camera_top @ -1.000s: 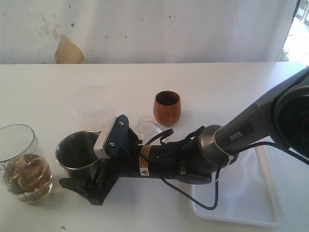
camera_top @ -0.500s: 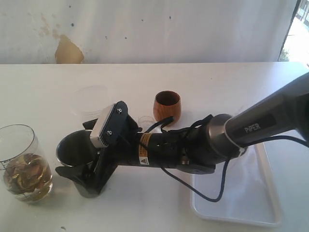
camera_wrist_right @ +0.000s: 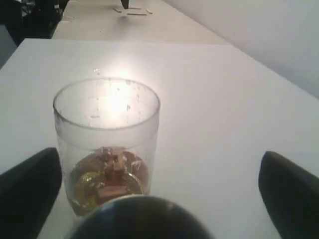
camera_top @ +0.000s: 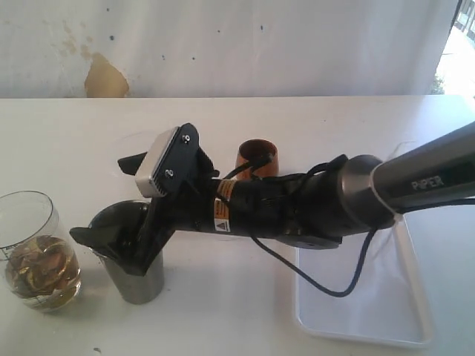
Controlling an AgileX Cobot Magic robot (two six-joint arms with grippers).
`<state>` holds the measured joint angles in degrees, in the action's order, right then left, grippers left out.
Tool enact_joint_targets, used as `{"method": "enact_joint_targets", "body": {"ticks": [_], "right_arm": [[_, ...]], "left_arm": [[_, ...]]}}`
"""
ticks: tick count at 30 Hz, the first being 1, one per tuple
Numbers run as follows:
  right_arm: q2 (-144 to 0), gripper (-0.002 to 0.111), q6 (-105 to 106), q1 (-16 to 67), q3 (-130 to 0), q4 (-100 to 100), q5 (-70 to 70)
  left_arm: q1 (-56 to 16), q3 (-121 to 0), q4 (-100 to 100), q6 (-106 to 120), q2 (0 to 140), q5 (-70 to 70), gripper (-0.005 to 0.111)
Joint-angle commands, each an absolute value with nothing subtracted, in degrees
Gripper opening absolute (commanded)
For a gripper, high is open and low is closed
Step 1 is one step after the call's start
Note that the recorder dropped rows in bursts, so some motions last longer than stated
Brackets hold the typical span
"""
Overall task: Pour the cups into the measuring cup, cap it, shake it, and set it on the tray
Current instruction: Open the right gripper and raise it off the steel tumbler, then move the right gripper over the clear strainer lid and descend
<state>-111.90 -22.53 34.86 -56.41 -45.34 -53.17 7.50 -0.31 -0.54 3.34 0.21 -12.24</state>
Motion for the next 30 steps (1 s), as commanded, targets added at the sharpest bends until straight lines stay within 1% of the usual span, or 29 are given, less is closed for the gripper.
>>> {"method": "enact_joint_targets", "body": {"ticks": [1,3,6,7,8,9,10,11,14,16,19,26,28,29,30], "right_arm": [[-106.9,0.105,-24.7,34.9,-56.5,-46.4,-50.0],[-104.1,0.105,-25.5,34.9,-56.5,-45.9,-42.4],[-96.2,0.105,-33.6,34.9,-56.5,-45.7,-15.1],[-95.0,0.105,-34.8,34.9,-56.5,-45.7,-11.1],[-92.0,0.105,-37.6,34.9,-56.5,-45.7,-3.8],[-91.0,0.105,-40.8,34.9,-56.5,-45.4,-0.9],[-88.7,0.105,-46.4,34.9,-56.5,-44.5,5.9],[-87.3,0.105,-46.9,34.9,-56.5,-44.5,11.5],[-86.9,0.105,-50.2,34.9,-56.5,-43.8,24.6],[-88.5,0.105,-52.6,34.9,-56.5,-43.5,29.3],[-92.0,0.105,-52.7,34.9,-57.5,-40.6,27.9],[-97.8,0.104,-46.7,34.9,-66.9,-30.5,32.5],[-99.8,0.101,-46.3,34.9,-70.8,-28.7,36.6],[-102.0,0.096,-43.2,34.8,-75.1,-24.7,40.3],[-103.1,0.093,-40.9,34.8,-77.0,-22.8,40.8]], "left_arm": [[7.3,0.0,-0.4,3.4,0.0,-11.6,0.000],[7.3,0.0,-0.4,3.4,0.0,-11.6,0.000],[7.3,0.0,-0.4,3.4,0.0,-11.6,0.000],[7.3,0.0,-0.4,3.4,0.0,-11.6,0.000],[7.3,0.0,-0.4,3.4,0.0,-11.6,0.000],[7.3,0.0,-0.4,3.4,0.0,-11.6,0.000],[7.3,0.0,-0.4,3.4,0.0,-11.6,0.000],[7.3,0.0,-0.4,3.4,0.0,-11.6,0.000],[7.3,0.0,-0.4,3.4,0.0,-11.6,0.000],[7.3,0.0,-0.4,3.4,0.0,-11.6,0.000],[7.3,0.0,-0.4,3.4,0.0,-11.6,0.000],[7.3,0.0,-0.4,3.4,0.0,-11.6,0.000],[7.3,0.0,-0.4,3.4,0.0,-11.6,0.000],[7.3,0.0,-0.4,3.4,0.0,-11.6,0.000],[7.3,0.0,-0.4,3.4,0.0,-11.6,0.000]]}}
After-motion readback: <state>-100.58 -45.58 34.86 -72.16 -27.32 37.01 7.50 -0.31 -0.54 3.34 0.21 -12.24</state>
